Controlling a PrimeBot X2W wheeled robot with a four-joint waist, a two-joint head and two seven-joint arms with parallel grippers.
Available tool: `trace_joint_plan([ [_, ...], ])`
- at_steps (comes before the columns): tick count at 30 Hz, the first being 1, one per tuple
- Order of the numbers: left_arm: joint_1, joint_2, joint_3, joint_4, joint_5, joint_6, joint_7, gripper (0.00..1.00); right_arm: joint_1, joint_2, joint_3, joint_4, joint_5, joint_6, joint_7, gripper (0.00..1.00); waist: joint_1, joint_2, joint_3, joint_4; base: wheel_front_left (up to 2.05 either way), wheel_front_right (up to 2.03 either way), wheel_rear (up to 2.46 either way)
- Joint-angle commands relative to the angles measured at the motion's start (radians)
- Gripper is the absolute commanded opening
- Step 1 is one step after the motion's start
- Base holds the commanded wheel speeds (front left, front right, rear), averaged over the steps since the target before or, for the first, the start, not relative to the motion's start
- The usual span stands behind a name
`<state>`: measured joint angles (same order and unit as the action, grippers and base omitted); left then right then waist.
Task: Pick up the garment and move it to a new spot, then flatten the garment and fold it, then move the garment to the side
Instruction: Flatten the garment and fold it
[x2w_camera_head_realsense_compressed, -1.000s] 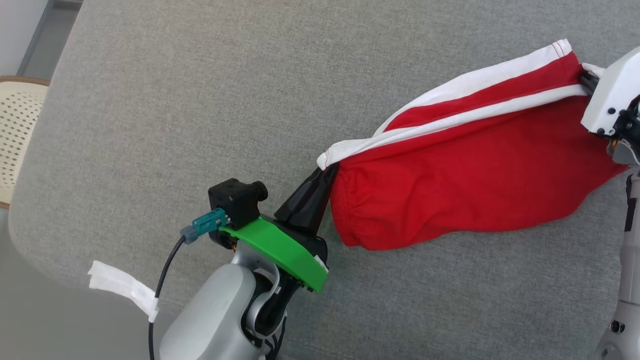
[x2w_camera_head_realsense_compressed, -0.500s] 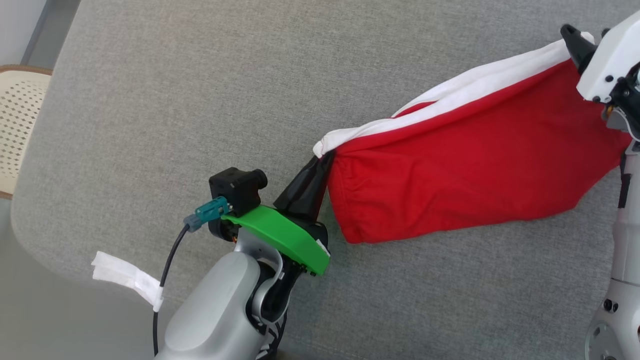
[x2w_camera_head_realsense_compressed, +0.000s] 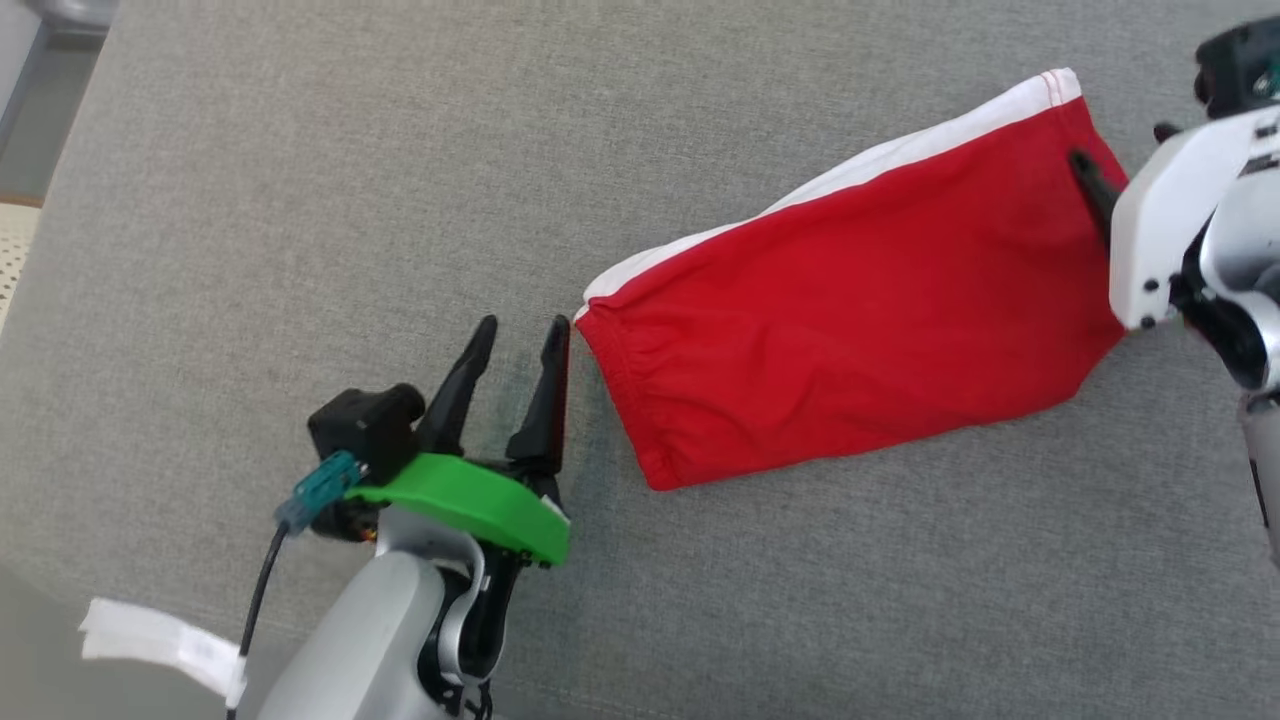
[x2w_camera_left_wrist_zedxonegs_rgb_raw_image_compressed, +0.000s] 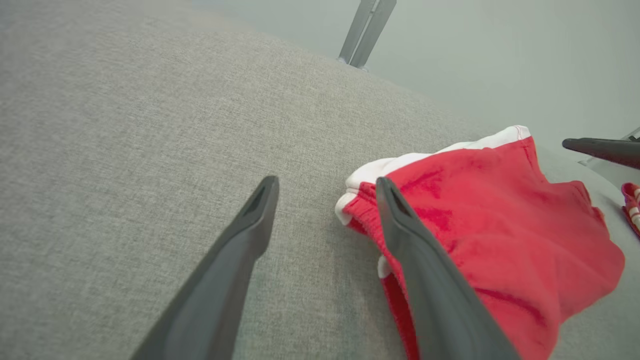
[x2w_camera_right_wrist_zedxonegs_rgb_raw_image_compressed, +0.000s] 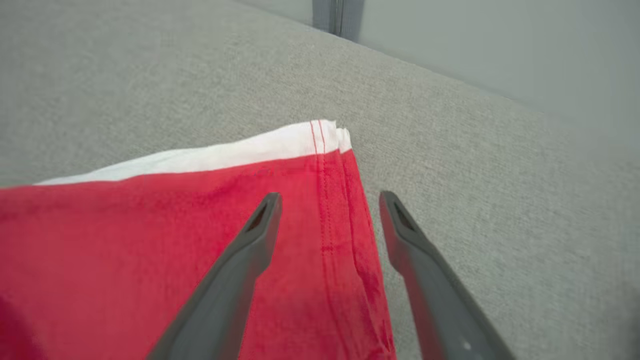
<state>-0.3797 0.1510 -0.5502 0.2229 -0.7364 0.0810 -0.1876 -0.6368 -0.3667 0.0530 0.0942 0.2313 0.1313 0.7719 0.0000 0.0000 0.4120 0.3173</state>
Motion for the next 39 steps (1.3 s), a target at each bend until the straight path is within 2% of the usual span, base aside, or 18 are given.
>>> trace_joint_plan([
  [1, 0.028, 0.017, 0.012, -0.029, 0.026, 0.027, -0.021, 1.00, 0.034, -0.048, 0.040, -0.013, 0.003, -0.001, 0.015, 1.00, 0.0000, 0.0000, -0.020, -0.025, 0.00, 0.00, 0.00],
  [3, 0.062, 0.037, 0.020, -0.076, 0.066, 0.062, -0.047, 1.00, 0.050, -0.085, 0.065, -0.022, 0.015, -0.001, 0.028, 1.00, 0.0000, 0.0000, -0.013, -0.024, 0.00, 0.00, 0.00],
  [6, 0.107, 0.041, 0.031, -0.122, 0.135, 0.097, -0.070, 1.00, 0.057, -0.105, 0.074, -0.011, 0.013, -0.001, 0.026, 1.00, 0.0000, 0.0000, 0.004, -0.009, 0.00, 0.00, 0.00],
  [9, 0.146, -0.002, 0.057, -0.156, 0.175, 0.109, -0.077, 1.00, 0.035, -0.105, 0.080, 0.016, -0.001, -0.001, 0.030, 1.00, 0.0000, 0.0000, 0.028, 0.015, 0.00, 0.00, 0.00],
  [12, 0.182, -0.038, 0.089, -0.175, 0.220, 0.090, -0.077, 1.00, 0.013, -0.110, 0.089, 0.052, -0.020, -0.001, 0.031, 1.00, 0.0000, 0.0000, 0.046, 0.042, 0.00, 0.00, 0.00],
  [16, 0.215, -0.078, 0.122, -0.185, 0.275, 0.041, -0.077, 1.00, -0.011, -0.129, 0.092, 0.111, -0.058, -0.001, 0.033, 1.00, 0.0000, 0.0000, 0.056, 0.074, 0.00, 0.00, 0.00],
  [20, 0.247, -0.094, 0.151, -0.189, 0.304, 0.001, -0.077, 1.00, -0.013, -0.133, 0.084, 0.160, -0.073, -0.001, 0.051, 1.00, 0.0000, 0.0000, 0.051, 0.087, 0.00, 0.00, 0.00],
  [25, 0.270, -0.100, 0.185, -0.189, 0.329, -0.030, -0.077, 1.00, 0.010, -0.099, 0.067, 0.200, -0.013, 0.000, 0.101, 1.00, 0.0000, 0.0000, 0.034, 0.089, 0.00, 0.00, 0.00],
  [26, 0.275, -0.100, 0.188, -0.194, 0.320, -0.034, -0.077, 1.00, 0.019, -0.083, 0.055, 0.204, 0.007, 0.000, 0.104, 0.00, 0.0000, 0.0000, 0.028, 0.085, 0.00, 0.00, 0.00],
  [32, 0.322, -0.100, 0.197, -0.180, 0.327, -0.066, -0.077, 1.00, 0.039, -0.008, -0.113, 0.216, 0.080, -0.001, 0.080, 0.00, 0.0000, 0.0000, -0.035, 0.029, 0.00, 0.00, 0.00],
  [39, 0.373, -0.099, 0.216, -0.153, 0.346, -0.093, -0.077, 1.00, 0.091, 0.029, -0.294, 0.166, 0.140, -0.001, 0.087, 0.00, 0.0000, 0.0000, -0.125, -0.033, 0.00, 0.00, 0.00],
])
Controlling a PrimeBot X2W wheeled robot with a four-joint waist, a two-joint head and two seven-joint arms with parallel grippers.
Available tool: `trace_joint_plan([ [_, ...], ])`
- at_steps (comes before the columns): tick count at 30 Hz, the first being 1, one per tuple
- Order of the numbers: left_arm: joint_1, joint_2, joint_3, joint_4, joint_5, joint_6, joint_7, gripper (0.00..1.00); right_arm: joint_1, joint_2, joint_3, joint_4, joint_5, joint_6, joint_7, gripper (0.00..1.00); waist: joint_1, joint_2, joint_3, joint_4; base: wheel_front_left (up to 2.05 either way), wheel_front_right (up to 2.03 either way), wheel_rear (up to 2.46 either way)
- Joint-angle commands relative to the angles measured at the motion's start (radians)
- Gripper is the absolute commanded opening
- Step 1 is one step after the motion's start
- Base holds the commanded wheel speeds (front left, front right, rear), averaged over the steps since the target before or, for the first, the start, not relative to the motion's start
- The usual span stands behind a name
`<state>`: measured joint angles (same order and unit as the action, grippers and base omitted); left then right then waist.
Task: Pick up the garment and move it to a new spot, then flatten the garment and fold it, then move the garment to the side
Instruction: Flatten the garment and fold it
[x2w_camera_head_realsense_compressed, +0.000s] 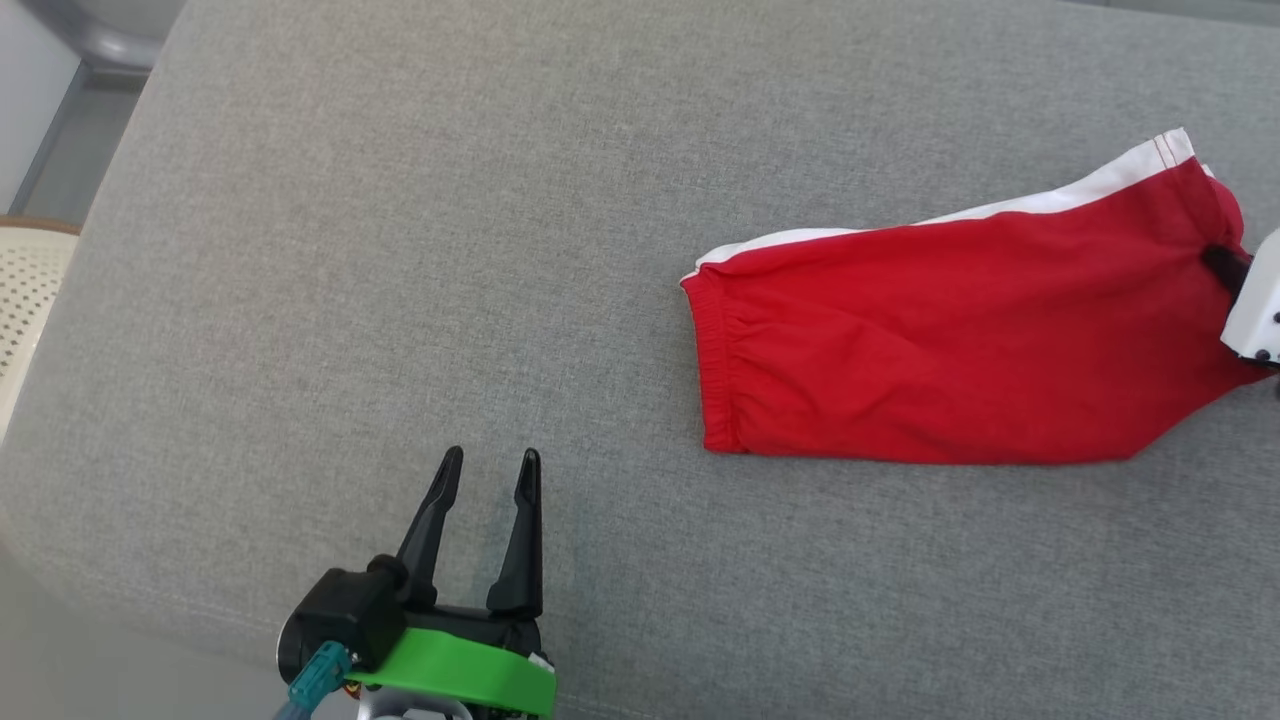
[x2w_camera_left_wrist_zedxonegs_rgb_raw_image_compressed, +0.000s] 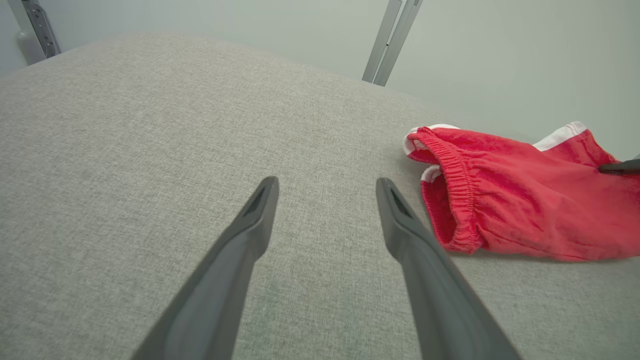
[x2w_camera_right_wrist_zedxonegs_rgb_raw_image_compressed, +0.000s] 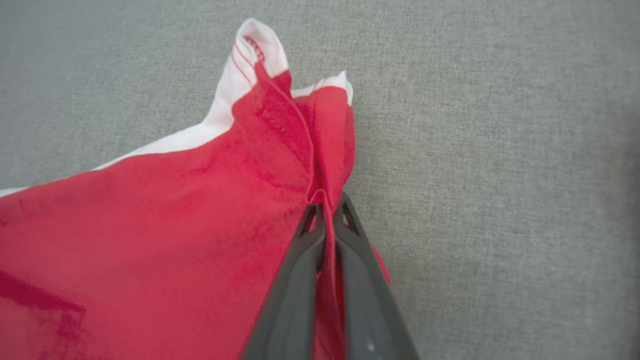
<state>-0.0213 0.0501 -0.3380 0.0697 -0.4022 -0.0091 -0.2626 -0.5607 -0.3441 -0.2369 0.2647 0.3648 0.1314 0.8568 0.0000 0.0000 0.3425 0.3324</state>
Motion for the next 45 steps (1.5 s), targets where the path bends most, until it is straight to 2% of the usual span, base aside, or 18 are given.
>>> trace_joint_plan([
  [1, 0.021, 0.002, 0.010, 0.002, 0.012, -0.004, -0.002, 1.00, 0.028, 0.020, -0.034, -0.013, 0.020, -0.002, 0.007, 0.00, 0.0000, 0.0000, -0.067, -0.057, 0.00, 0.00, 0.00],
  [11, 0.065, 0.002, 0.004, 0.021, 0.016, -0.024, -0.002, 1.00, 0.112, 0.107, -0.196, -0.043, 0.012, -0.001, -0.012, 0.00, 0.0000, 0.0000, -0.117, -0.073, 0.00, 0.00, 0.00],
  [17, 0.093, 0.001, -0.021, 0.016, -0.008, -0.012, -0.002, 1.00, 0.103, 0.119, -0.222, -0.105, 0.014, -0.001, 0.017, 0.00, 0.0000, 0.0000, -0.129, -0.069, 0.00, 0.00, 0.00],
  [21, 0.095, 0.001, -0.036, 0.013, -0.014, -0.007, -0.002, 1.00, 0.111, 0.147, -0.151, -0.172, 0.022, -0.001, 0.047, 0.00, 0.0000, 0.0000, -0.128, -0.068, 0.00, 0.00, 0.00],
  [25, 0.071, 0.001, -0.041, 0.015, -0.021, -0.007, -0.002, 1.00, 0.111, 0.235, -0.004, -0.235, 0.032, -0.001, 0.070, 0.00, 0.0000, 0.0000, -0.117, -0.071, 0.00, 0.00, 0.00],
  [29, 0.049, 0.002, -0.036, 0.018, -0.012, -0.015, -0.002, 1.00, 0.125, 0.279, 0.104, -0.235, 0.043, -0.001, 0.047, 0.00, 0.0000, 0.0000, -0.104, -0.066, 0.00, 0.00, 0.00],
  [45, 0.047, 0.001, -0.043, 0.036, -0.014, -0.011, -0.002, 1.00, 0.050, 0.292, 0.353, 0.111, 0.270, -0.001, -0.303, 0.02, 0.0000, 0.0000, -0.101, -0.046, 0.00, 0.00, 0.00],
])
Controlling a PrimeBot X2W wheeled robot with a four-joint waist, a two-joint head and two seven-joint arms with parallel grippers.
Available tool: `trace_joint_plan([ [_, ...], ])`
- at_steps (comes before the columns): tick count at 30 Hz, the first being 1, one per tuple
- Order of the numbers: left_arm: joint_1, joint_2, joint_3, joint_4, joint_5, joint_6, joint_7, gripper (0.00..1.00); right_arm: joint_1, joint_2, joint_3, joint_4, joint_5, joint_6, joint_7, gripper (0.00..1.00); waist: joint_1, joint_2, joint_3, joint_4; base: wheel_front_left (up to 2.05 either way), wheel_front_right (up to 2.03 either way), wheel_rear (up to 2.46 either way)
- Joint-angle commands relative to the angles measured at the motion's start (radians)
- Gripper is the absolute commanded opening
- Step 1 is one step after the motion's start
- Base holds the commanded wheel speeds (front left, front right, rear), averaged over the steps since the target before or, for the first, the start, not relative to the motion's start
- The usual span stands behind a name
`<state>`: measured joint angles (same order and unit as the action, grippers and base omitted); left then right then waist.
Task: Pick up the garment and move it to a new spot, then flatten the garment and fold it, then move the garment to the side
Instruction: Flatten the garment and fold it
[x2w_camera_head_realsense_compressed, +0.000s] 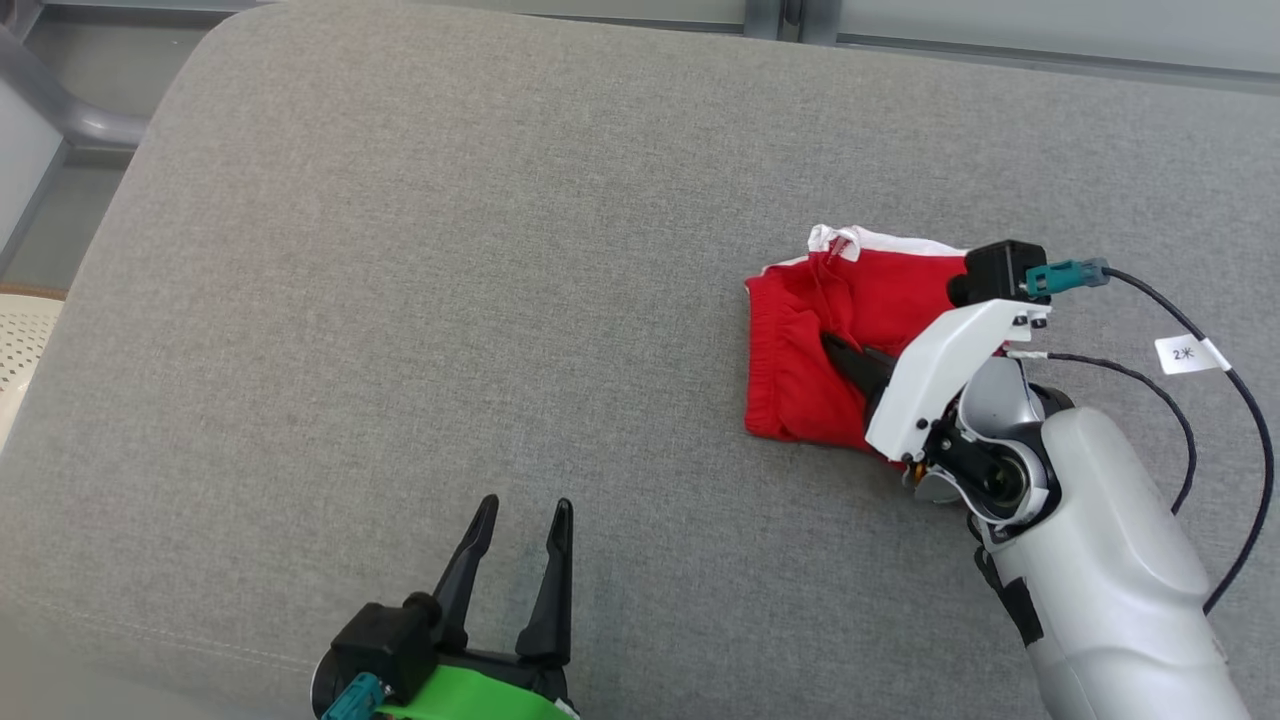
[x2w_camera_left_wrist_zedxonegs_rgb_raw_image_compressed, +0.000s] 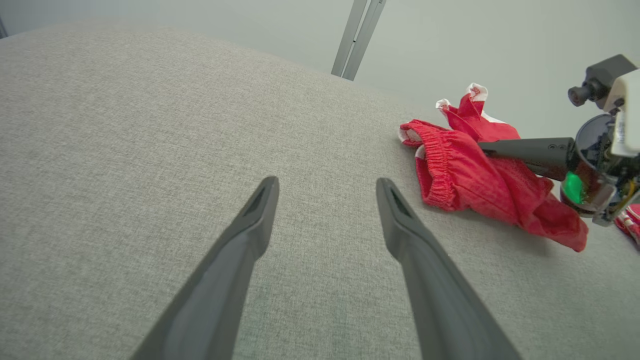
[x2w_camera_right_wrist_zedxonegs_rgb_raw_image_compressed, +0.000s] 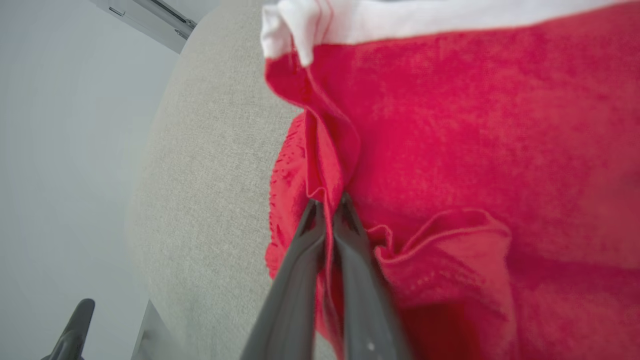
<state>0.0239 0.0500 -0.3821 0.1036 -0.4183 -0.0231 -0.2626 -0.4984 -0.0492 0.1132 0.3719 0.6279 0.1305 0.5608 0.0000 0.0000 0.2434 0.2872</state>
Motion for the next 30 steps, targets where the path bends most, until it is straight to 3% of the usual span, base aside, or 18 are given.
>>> trace_joint_plan([
  [1, 0.002, 0.002, -0.001, 0.003, 0.002, 0.004, -0.002, 1.00, -0.023, -0.003, 0.017, 0.020, 0.019, 0.000, -0.021, 0.02, 0.0000, 0.0000, -0.003, -0.002, 0.00, 0.00, 0.00],
  [5, 0.001, 0.002, -0.008, 0.010, 0.000, 0.006, -0.002, 1.00, -0.076, -0.002, 0.064, 0.102, 0.066, 0.000, -0.088, 0.05, 0.0000, 0.0000, -0.012, -0.005, 0.00, 0.00, 0.00],
  [7, 0.000, 0.002, -0.010, 0.012, -0.001, 0.006, -0.002, 1.00, -0.101, -0.003, 0.085, 0.143, 0.082, 0.000, -0.117, 0.14, 0.0000, 0.0000, -0.015, -0.005, 0.00, 0.00, 0.00],
  [8, -0.003, 0.002, -0.013, 0.014, -0.002, 0.005, -0.002, 1.00, -0.112, -0.002, 0.097, 0.166, 0.090, 0.000, -0.131, 0.25, 0.0000, 0.0000, -0.017, -0.004, 0.00, 0.00, 0.00],
  [9, -0.004, 0.002, -0.015, 0.016, -0.002, 0.005, -0.002, 1.00, -0.122, -0.002, 0.108, 0.184, 0.097, 0.000, -0.143, 0.31, 0.0000, 0.0000, -0.020, -0.003, 0.00, 0.00, 0.00],
  [11, -0.002, 0.002, -0.019, 0.021, -0.003, 0.003, -0.003, 1.00, -0.142, -0.002, 0.138, 0.220, 0.130, 0.000, -0.171, 0.36, 0.0000, 0.0000, -0.028, 0.001, 0.00, 0.00, 0.00],
  [12, -0.001, 0.002, -0.020, 0.022, -0.003, 0.003, -0.003, 1.00, -0.150, -0.002, 0.157, 0.232, 0.147, 0.000, -0.182, 0.86, 0.0000, 0.0000, -0.031, 0.001, 0.00, 0.00, 0.00],
  [13, 0.001, 0.002, -0.020, 0.024, -0.004, 0.002, -0.003, 1.00, -0.155, -0.002, 0.178, 0.245, 0.169, 0.000, -0.197, 1.00, 0.0000, 0.0000, -0.034, 0.002, 0.00, 0.00, 0.00],
  [20, 0.029, 0.002, -0.005, 0.041, 0.016, 0.000, -0.003, 1.00, -0.170, -0.002, 0.313, 0.280, 0.309, 0.000, -0.296, 1.00, 0.0000, 0.0000, -0.081, -0.008, 0.00, 0.00, 0.00],
  [24, 0.049, 0.002, 0.015, 0.046, 0.031, -0.002, -0.003, 1.00, -0.137, -0.002, 0.378, 0.226, 0.373, 0.000, -0.365, 1.00, 0.0000, 0.0000, -0.127, -0.027, 0.00, 0.00, 0.00],
  [27, 0.072, 0.002, 0.039, 0.043, 0.048, -0.001, -0.003, 1.00, -0.093, -0.004, 0.387, 0.172, 0.336, 0.000, -0.419, 1.00, 0.0000, 0.0000, -0.161, -0.053, 0.00, 0.00, 0.00],
  [30, 0.097, 0.002, 0.061, 0.038, 0.059, -0.003, -0.003, 1.00, -0.029, -0.033, 0.353, 0.121, 0.221, 0.000, -0.470, 1.00, 0.0000, 0.0000, -0.197, -0.077, 0.00, 0.00, 0.00],
])
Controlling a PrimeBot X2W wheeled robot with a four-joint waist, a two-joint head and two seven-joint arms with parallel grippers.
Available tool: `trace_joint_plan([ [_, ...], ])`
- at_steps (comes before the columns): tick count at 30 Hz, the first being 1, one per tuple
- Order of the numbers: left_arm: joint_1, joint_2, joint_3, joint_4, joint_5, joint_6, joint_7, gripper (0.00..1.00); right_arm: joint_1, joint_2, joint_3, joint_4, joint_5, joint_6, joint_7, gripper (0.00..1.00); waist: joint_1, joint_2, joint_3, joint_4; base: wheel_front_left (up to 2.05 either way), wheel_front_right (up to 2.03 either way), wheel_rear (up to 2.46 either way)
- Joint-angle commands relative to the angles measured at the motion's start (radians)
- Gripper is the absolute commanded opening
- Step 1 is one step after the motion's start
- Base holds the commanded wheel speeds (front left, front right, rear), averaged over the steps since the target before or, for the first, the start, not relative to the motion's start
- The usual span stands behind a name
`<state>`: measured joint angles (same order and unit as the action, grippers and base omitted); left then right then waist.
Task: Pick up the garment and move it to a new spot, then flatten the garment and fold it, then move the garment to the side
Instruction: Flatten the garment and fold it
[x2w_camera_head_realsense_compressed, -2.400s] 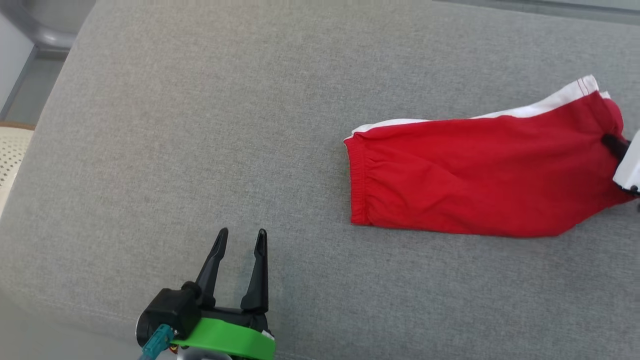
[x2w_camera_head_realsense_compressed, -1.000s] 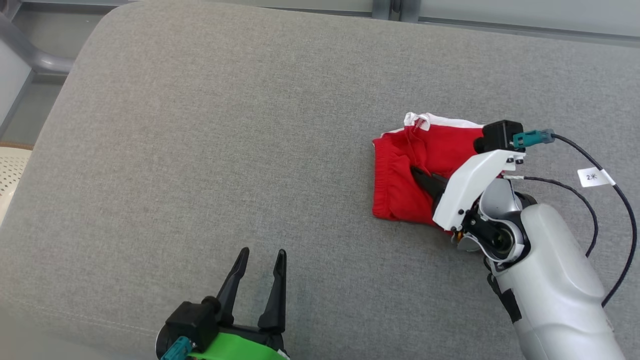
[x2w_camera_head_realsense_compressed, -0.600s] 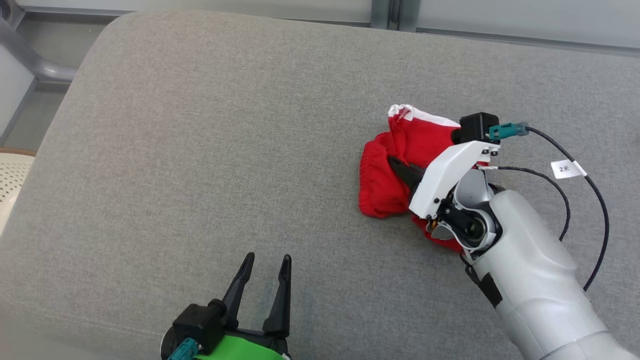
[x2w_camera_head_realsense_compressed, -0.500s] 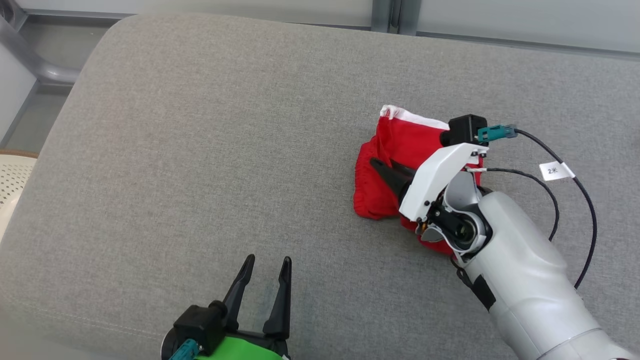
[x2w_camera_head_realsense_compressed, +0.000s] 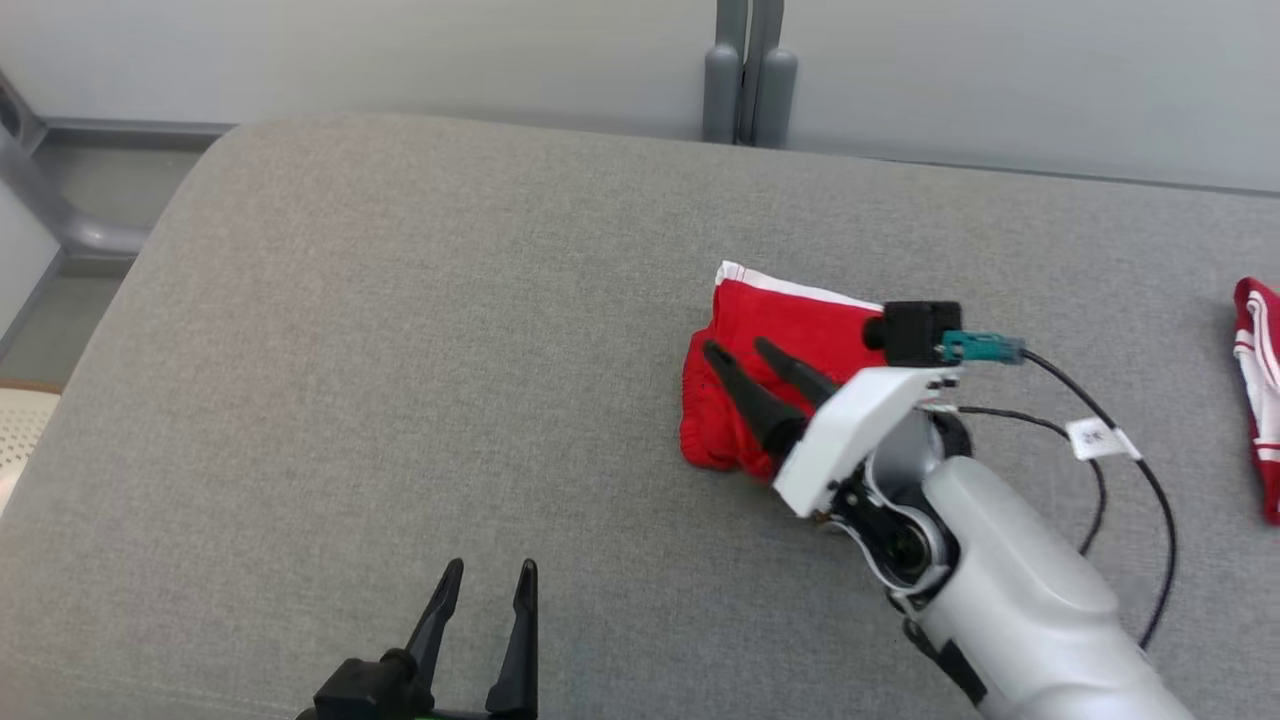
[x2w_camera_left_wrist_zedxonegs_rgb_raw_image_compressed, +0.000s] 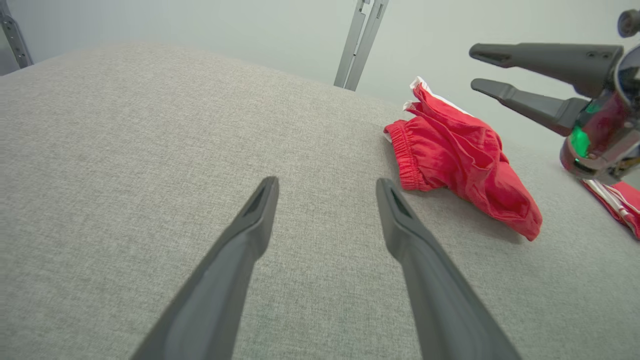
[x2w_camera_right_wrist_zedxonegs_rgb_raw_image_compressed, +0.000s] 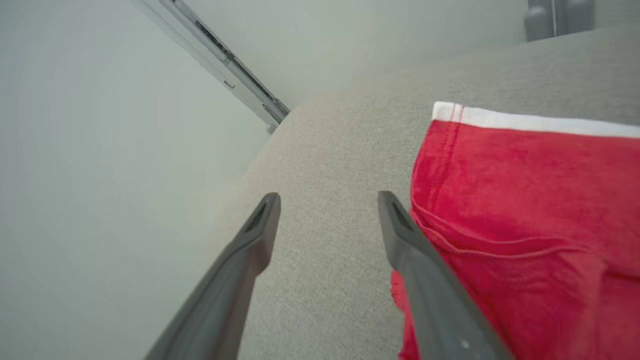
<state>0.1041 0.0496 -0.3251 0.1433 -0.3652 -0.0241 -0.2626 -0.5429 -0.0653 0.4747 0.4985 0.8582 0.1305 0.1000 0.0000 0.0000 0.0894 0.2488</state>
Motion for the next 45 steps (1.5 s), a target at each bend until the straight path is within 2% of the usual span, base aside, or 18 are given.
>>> trace_joint_plan([
  [1, 0.024, 0.002, 0.012, -0.004, 0.011, -0.004, -0.003, 1.00, 0.045, -0.043, -0.036, -0.023, -0.064, 0.000, -0.035, 1.00, 0.0000, 0.0000, -0.053, -0.046, 0.00, 0.00, 0.00],
  [7, 0.066, 0.002, 0.049, -0.024, 0.027, -0.009, -0.003, 1.00, 0.226, -0.154, -0.213, -0.133, -0.336, 0.000, -0.201, 1.00, 0.0000, 0.0000, -0.092, -0.085, 0.00, 0.00, 0.00],
  [13, 0.092, 0.002, 0.083, -0.049, 0.037, -0.003, -0.003, 1.00, 0.387, -0.205, -0.373, -0.137, -0.528, 0.000, -0.339, 1.00, 0.0000, 0.0000, -0.116, -0.106, 0.00, 0.00, 0.00],
  [18, 0.110, 0.002, 0.125, -0.073, 0.061, 0.006, -0.003, 1.00, 0.478, -0.212, -0.457, -0.155, -0.623, 0.000, -0.366, 1.00, 0.0000, 0.0000, -0.128, -0.113, 0.00, 0.00, 0.00],
  [22, 0.109, 0.002, 0.150, -0.081, 0.101, -0.001, -0.003, 1.00, 0.545, -0.171, -0.538, -0.213, -0.669, 0.000, -0.365, 1.00, 0.0000, 0.0000, -0.122, -0.107, 0.00, 0.00, 0.00],
  [26, 0.111, 0.002, 0.167, -0.083, 0.108, -0.009, -0.003, 1.00, 0.543, -0.144, -0.563, -0.255, -0.680, 0.000, -0.365, 1.00, 0.0000, 0.0000, -0.113, -0.100, 0.00, 0.00, 0.00],
  [27, 0.111, 0.002, 0.170, -0.084, 0.110, -0.011, -0.002, 1.00, 0.537, -0.138, -0.563, -0.261, -0.677, 0.000, -0.365, 0.97, 0.0000, 0.0000, -0.110, -0.099, 0.00, 0.00, 0.00],
  [28, 0.111, 0.002, 0.174, -0.084, 0.111, -0.011, -0.003, 1.00, 0.528, -0.137, -0.555, -0.269, -0.675, 0.000, -0.365, 0.38, 0.0000, 0.0000, -0.104, -0.096, 0.00, 0.00, 0.00],
  [29, 0.110, 0.002, 0.175, -0.085, 0.111, -0.012, -0.003, 1.00, 0.519, -0.136, -0.545, -0.273, -0.671, 0.000, -0.365, 0.00, 0.0000, 0.0000, -0.100, -0.093, 0.00, 0.00, 0.00],
  [35, 0.053, 0.002, 0.169, -0.096, 0.089, -0.011, -0.002, 1.00, 0.370, -0.166, -0.379, -0.229, -0.689, 0.000, -0.366, 0.00, 0.0000, 0.0000, 0.000, -0.078, 0.00, 0.00, 0.00],
  [40, 0.001, 0.002, 0.145, -0.084, 0.076, -0.017, -0.002, 1.00, 0.195, -0.143, -0.229, -0.055, -0.711, 0.000, -0.355, 0.00, 0.0000, 0.0000, 0.072, -0.058, 0.00, 0.00, 0.00],
  [45, -0.039, 0.002, 0.126, -0.074, 0.061, -0.010, -0.002, 1.00, 0.082, -0.115, -0.141, 0.117, -0.701, 0.000, -0.354, 0.00, 0.0000, 0.0000, 0.103, -0.029, 0.00, 0.00, 0.00],
])
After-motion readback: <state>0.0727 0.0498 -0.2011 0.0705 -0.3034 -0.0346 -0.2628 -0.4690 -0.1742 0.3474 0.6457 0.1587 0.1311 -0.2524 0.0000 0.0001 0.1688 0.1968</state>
